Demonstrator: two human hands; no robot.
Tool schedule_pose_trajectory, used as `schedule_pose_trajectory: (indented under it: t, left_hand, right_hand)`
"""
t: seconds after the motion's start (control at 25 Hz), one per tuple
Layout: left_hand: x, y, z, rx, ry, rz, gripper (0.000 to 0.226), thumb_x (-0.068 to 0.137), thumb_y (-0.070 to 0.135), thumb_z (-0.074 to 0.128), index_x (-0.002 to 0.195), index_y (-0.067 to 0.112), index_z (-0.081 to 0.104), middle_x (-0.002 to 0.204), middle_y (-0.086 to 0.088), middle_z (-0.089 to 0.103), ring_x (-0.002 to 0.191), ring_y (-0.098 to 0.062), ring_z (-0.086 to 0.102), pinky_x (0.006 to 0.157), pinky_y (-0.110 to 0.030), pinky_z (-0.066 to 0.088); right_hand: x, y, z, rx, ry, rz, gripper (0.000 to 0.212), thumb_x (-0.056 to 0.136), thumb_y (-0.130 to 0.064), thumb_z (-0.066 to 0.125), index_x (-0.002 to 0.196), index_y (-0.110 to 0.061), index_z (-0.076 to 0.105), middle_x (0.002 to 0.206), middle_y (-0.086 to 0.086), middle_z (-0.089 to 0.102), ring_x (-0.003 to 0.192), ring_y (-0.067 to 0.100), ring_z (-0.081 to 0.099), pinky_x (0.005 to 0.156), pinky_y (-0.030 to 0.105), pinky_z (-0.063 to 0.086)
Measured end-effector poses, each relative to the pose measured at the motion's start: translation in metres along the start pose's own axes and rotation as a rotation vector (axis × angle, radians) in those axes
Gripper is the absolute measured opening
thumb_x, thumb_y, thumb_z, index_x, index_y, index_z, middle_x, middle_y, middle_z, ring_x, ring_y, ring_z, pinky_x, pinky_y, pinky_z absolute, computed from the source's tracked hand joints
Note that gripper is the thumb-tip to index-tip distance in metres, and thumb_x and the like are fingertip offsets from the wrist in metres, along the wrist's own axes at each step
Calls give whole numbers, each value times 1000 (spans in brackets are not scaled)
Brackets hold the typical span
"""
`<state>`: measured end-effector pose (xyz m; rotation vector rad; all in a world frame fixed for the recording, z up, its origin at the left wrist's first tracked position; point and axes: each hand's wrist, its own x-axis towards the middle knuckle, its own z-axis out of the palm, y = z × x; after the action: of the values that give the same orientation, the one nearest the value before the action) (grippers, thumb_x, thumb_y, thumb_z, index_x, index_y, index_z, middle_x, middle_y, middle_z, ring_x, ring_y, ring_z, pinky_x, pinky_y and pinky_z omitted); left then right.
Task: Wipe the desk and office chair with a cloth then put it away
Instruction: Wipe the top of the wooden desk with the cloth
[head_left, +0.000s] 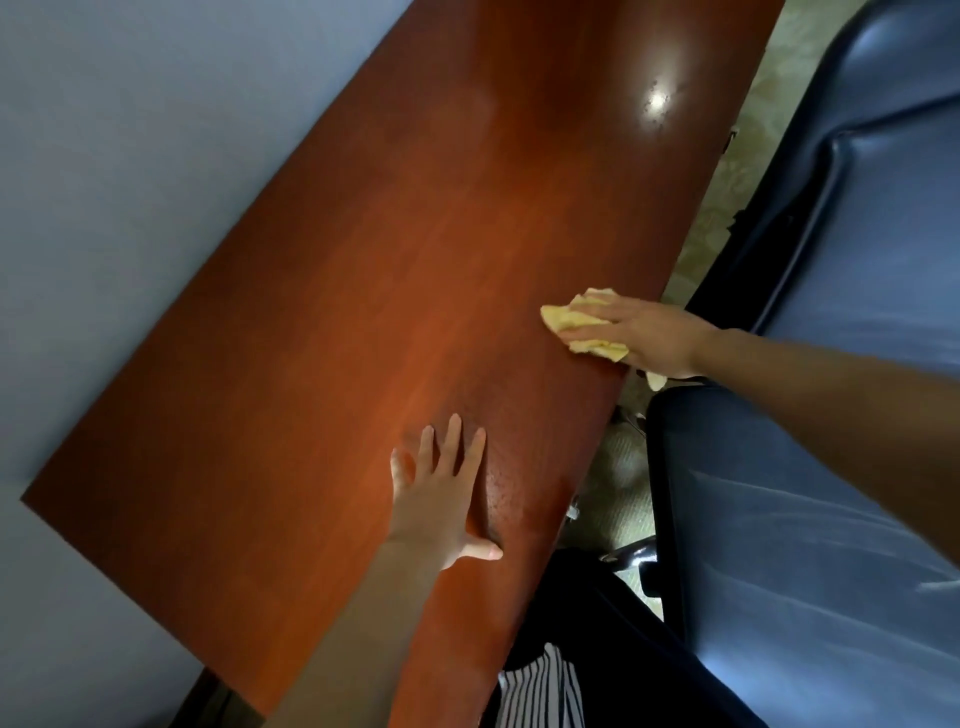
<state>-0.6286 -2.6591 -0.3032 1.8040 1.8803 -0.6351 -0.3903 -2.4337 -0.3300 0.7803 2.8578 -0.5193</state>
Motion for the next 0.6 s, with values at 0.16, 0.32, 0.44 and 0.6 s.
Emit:
schedule_pose_trajectory:
  t: [0.16,0.32,0.44,0.6]
  left_hand:
    - [2,-8,-3,-1,43,11,128,65,67,69,146,29,-23,154,0,-30,143,-28,-22,111,-59,-8]
    - [-12,-9,10,-11,49,7,126,67,68,67,146,29,-23,153,0,-32,142,-29,-24,111,-56,-10]
    - [-29,-12,24,-44,60,28,125,68,66,68,146,30,-23,153,1,-33,141,-28,-26,110,-54,-12]
    - [-69,-21,55,-28,47,55,125,69,64,69,147,28,-23,153,0,-33,141,-27,-27,112,-54,-10]
  right_hand:
    - [18,9,7,163,243,351,61,92,-1,53,145,-26,36,157,11,20,146,31,8,119,43,8]
    - [29,-33,28,421,501,682,46,98,-10,45,141,-26,44,157,6,22,146,30,2,117,38,4]
    - [26,-56,35,617,587,778,41,101,-17,43,141,-27,44,158,3,18,146,29,1,119,34,10]
    - [9,-122,59,870,687,858,46,101,-17,41,144,-33,37,160,-5,10,144,17,17,95,6,18]
